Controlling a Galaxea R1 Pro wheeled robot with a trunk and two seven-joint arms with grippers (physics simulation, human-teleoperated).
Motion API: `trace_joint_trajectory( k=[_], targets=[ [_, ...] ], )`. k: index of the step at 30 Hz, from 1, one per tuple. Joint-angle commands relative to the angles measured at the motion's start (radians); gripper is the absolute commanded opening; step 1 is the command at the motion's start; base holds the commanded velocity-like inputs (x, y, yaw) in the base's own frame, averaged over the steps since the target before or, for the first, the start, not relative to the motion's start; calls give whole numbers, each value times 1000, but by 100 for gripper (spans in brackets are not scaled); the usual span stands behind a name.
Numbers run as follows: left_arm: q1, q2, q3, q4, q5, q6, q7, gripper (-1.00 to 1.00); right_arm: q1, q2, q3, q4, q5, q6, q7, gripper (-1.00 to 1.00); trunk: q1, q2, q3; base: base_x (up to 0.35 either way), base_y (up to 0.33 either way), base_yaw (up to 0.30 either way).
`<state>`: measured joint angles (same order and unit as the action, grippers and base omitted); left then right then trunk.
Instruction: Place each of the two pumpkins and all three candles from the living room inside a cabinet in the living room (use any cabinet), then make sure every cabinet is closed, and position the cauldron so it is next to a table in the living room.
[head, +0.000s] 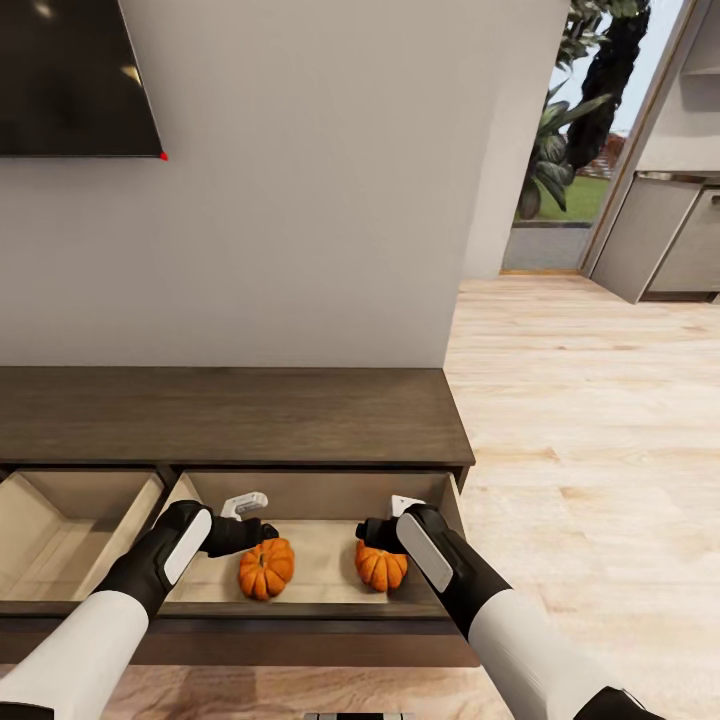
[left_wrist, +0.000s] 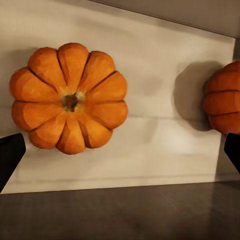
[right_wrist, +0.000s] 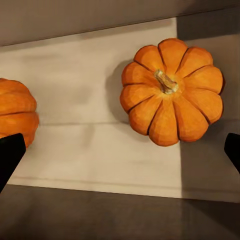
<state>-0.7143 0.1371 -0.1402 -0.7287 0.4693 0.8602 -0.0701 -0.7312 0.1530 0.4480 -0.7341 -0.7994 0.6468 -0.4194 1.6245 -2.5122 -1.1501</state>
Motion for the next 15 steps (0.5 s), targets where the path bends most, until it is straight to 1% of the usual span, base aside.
trace_joint_trajectory(
  k=[1, 4, 6, 13, 15],
  targets=[
    [0, 1, -2, -1, -8, 3, -7, 100, -1, -1, 3, -1, -11, 1, -10, 100, 0, 0, -1, 0, 0, 0],
    [0, 1, -2, -1, -8, 3, -8, 100, -1, -1, 3, -1, -11, 1, -10, 100, 0, 0, -1, 0, 0, 0],
    [0, 1, -2, -1, -8, 3, -8, 100, -1, -1, 3, -2, -11, 1, -10, 100, -1, 0, 7, 0, 0, 0],
    [0, 1, -2, -1, -8, 3, -9, 100, -1, 0, 3, -2, -11, 1, -10, 100, -1, 0, 7, 0, 0, 0],
    [0, 1, -2, -1, -8, 3, -8, 100, -1, 0, 3, -2, -11, 1, -10, 100, -2, 1, 15, 0, 0, 0]
  ],
)
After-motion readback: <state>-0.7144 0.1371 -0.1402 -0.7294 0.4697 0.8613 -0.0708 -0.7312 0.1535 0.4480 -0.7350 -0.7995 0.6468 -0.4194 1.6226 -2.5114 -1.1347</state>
